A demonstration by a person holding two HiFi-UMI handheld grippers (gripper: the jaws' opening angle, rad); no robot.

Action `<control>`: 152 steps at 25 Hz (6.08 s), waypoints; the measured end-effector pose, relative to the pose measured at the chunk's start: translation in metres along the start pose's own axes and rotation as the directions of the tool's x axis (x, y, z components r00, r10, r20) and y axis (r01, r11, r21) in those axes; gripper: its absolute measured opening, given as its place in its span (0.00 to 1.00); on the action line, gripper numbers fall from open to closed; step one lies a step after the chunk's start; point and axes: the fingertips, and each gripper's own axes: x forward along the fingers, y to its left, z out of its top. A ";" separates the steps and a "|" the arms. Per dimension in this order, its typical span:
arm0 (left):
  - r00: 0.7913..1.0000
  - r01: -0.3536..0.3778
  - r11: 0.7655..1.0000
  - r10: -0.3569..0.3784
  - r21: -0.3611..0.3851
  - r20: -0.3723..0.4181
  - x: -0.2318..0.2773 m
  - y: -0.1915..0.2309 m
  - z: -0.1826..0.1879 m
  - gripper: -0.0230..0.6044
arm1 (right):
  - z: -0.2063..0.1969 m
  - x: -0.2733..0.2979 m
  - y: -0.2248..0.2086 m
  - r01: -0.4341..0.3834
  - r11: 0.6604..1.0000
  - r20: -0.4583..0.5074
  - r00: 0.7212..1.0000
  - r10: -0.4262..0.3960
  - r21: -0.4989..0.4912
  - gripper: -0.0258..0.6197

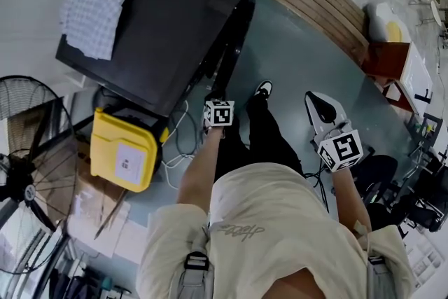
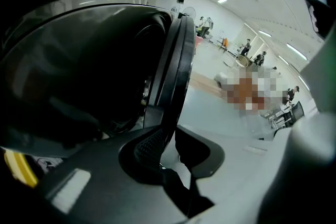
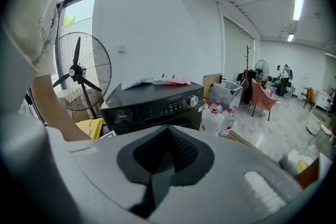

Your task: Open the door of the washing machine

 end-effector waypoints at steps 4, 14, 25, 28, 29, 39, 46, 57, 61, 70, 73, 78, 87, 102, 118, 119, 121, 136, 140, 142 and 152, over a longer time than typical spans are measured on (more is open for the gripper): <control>0.999 0.032 0.999 -0.031 0.036 -0.023 0.001 -0.017 -0.005 0.15 | 0.003 0.002 0.005 -0.002 1.000 0.004 1.000 0.002 -0.010 0.04; 0.985 0.129 0.983 -0.142 0.131 0.093 -0.032 -0.036 0.038 0.06 | 0.001 0.001 0.009 0.022 1.000 0.017 1.000 -0.022 0.000 0.04; 0.983 0.158 0.969 -0.172 0.192 0.058 -0.016 -0.018 0.059 0.06 | -0.017 -0.014 0.017 0.089 0.996 -0.019 0.996 -0.089 0.016 0.04; 0.982 0.165 0.965 -0.179 0.206 0.053 -0.016 -0.021 0.058 0.06 | -0.023 -0.019 0.010 0.109 0.993 -0.026 0.994 -0.108 0.038 0.04; 0.982 0.167 0.963 -0.181 0.212 0.047 -0.016 -0.023 0.058 0.06 | -0.024 -0.019 0.009 0.107 0.993 -0.028 0.994 -0.106 0.044 0.04; 0.986 0.166 0.955 -0.166 0.245 -0.023 -0.016 -0.057 0.061 0.06 | -0.013 0.008 -0.025 0.010 0.998 0.018 1.000 -0.011 0.058 0.04; 0.984 0.169 0.950 -0.145 0.261 -0.106 -0.009 -0.081 0.061 0.06 | -0.014 0.004 -0.081 0.014 0.994 0.048 0.999 -0.019 0.109 0.04; 0.965 0.213 0.901 -0.133 0.379 -0.227 0.009 -0.139 0.071 0.07 | -0.056 -0.025 -0.159 0.078 0.967 0.031 0.996 -0.089 0.241 0.04; 0.963 0.218 0.903 -0.139 0.370 -0.230 0.016 -0.158 0.085 0.06 | -0.065 -0.034 -0.184 0.097 0.958 0.043 0.993 -0.113 0.271 0.04; 0.951 0.242 0.892 -0.140 0.382 -0.274 0.030 -0.201 0.117 0.07 | -0.089 -0.046 -0.233 0.112 0.913 0.072 0.986 -0.152 0.393 0.04; 0.955 0.225 0.894 -0.125 0.387 -0.268 0.037 -0.213 0.131 0.07 | -0.095 -0.054 -0.250 0.127 0.902 0.076 0.982 -0.173 0.414 0.04; 0.953 0.226 0.918 -0.139 0.326 -0.269 0.052 -0.224 0.153 0.07 | -0.099 -0.066 -0.275 0.146 0.889 0.090 0.975 -0.204 0.435 0.04; 0.953 0.218 0.921 -0.129 0.324 -0.276 0.078 -0.257 0.182 0.07 | -0.119 -0.098 -0.308 0.201 0.855 0.089 0.957 -0.276 0.479 0.04; 0.940 0.282 0.904 -0.194 0.322 -0.281 0.113 -0.295 0.237 0.07 | -0.134 -0.106 -0.343 0.300 0.792 0.016 0.932 -0.363 0.532 0.04; 0.898 0.414 0.874 -0.347 0.254 -0.270 0.149 -0.321 0.318 0.07 | -0.054 -0.048 -0.419 0.348 0.804 0.021 0.913 -0.408 0.481 0.04; 0.896 0.419 0.877 -0.358 0.236 -0.261 0.151 -0.320 0.324 0.07 | -0.051 -0.045 -0.421 0.351 0.807 0.021 0.912 -0.410 0.476 0.04; 0.893 0.427 0.883 -0.377 0.196 -0.247 0.155 -0.319 0.335 0.07 | -0.044 -0.040 -0.424 0.357 0.811 0.022 0.910 -0.413 0.464 0.04; 0.937 0.323 0.946 -0.317 0.022 -0.144 0.179 -0.305 0.411 0.07 | -0.027 0.000 -0.484 0.248 0.870 0.023 0.959 -0.284 0.425 0.04; 0.957 0.258 0.965 -0.261 -0.040 -0.126 0.183 -0.294 0.429 0.07 | -0.015 0.024 -0.516 0.171 0.902 0.038 0.979 -0.202 0.395 0.04; 0.964 0.232 0.971 -0.238 -0.059 -0.120 0.184 -0.288 0.437 0.07 | -0.007 0.039 -0.530 0.130 0.915 0.052 0.986 -0.161 0.382 0.04; 0.989 0.105 0.983 -0.119 -0.153 -0.085 0.196 -0.268 0.474 0.07 | 0.016 0.089 -0.579 -0.021 0.950 0.077 0.997 -0.003 0.310 0.04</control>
